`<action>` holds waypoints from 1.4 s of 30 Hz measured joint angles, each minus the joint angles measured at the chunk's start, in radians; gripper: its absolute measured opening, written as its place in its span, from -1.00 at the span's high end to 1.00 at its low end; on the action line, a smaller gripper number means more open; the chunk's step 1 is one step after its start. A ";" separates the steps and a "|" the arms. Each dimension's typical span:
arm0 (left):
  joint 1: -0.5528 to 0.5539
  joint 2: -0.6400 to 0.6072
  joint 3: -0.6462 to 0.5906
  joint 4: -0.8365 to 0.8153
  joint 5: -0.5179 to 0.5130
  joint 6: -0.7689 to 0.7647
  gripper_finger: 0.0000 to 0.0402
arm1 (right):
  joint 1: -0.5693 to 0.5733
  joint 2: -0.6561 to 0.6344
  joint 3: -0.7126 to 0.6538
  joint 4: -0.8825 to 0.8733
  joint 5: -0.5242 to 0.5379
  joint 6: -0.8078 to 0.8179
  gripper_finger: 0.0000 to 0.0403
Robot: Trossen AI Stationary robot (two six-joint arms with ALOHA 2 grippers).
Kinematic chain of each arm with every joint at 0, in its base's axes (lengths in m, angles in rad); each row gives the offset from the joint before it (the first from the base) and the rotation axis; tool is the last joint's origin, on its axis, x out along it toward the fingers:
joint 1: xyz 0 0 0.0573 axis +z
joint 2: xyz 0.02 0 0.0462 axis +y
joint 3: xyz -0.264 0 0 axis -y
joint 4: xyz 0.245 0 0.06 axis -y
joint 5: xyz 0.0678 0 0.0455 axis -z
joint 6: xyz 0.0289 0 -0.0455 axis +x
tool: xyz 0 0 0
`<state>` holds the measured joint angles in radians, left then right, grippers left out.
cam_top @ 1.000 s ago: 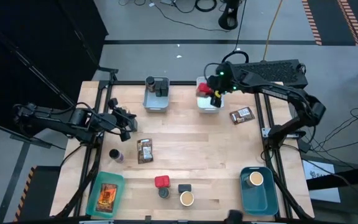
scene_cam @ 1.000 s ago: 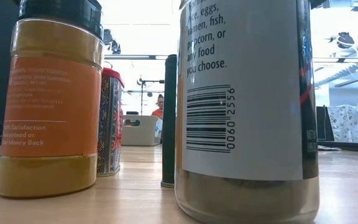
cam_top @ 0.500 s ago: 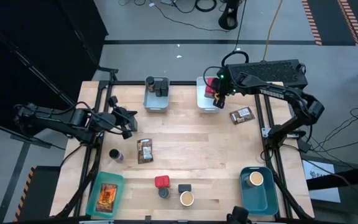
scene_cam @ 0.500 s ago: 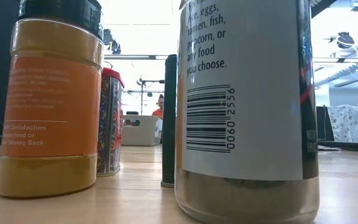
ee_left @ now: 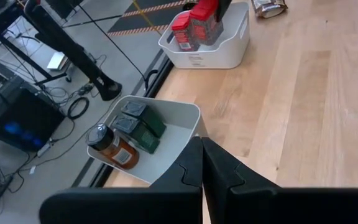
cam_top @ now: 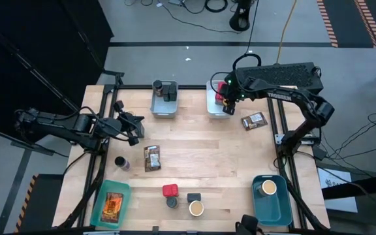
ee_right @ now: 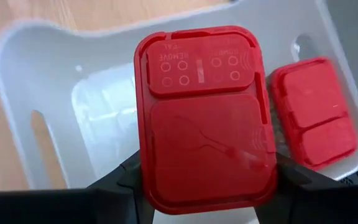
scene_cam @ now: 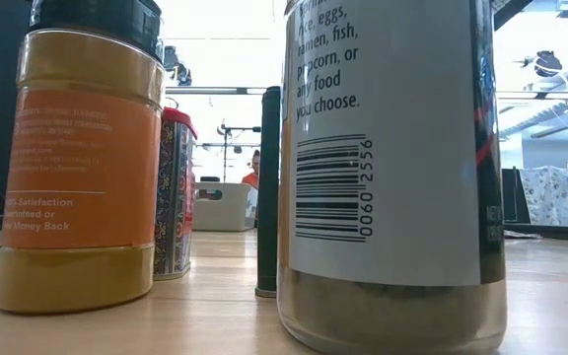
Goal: Sort spices by type
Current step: Put the red spice can into the white bin
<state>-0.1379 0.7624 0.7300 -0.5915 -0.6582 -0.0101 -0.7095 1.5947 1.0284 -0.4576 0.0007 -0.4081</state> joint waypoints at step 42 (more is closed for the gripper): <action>0.000 0.000 0.000 0.000 0.000 0.016 0.99 | 0.051 -0.106 0.049 -0.130 0.101 0.080 -0.17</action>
<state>-0.1377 0.7628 0.7300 -0.5919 -0.6582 0.0055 -0.6586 1.4889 1.0775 -0.5874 0.1016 -0.3283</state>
